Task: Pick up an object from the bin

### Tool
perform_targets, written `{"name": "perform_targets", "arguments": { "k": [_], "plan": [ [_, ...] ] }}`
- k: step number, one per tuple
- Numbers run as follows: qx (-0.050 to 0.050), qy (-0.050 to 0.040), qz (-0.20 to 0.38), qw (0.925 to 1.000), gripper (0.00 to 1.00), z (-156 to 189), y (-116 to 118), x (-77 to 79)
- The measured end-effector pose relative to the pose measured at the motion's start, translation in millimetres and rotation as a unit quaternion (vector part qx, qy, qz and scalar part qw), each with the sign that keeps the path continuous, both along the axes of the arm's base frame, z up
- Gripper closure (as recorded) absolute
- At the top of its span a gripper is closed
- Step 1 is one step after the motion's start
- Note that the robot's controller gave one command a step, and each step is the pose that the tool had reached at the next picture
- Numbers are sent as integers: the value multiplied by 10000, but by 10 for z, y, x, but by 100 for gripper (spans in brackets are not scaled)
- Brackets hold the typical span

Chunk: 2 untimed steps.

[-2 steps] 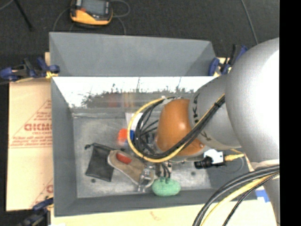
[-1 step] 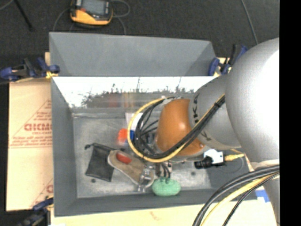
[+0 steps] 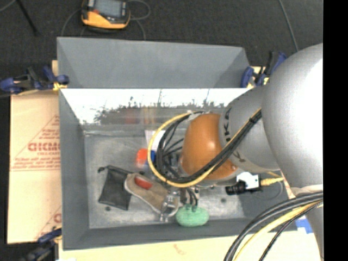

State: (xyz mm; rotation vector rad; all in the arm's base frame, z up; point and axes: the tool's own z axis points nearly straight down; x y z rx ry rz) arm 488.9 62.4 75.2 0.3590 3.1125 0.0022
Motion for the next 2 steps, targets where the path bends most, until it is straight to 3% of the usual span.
{"name": "perform_targets", "arguments": {
  "k": [1,2],
  "plan": [
    [-5,66,10,10000,100,193,-6,-24],
    [-1,31,16,10000,100,346,-5,-2]
  ]
}}
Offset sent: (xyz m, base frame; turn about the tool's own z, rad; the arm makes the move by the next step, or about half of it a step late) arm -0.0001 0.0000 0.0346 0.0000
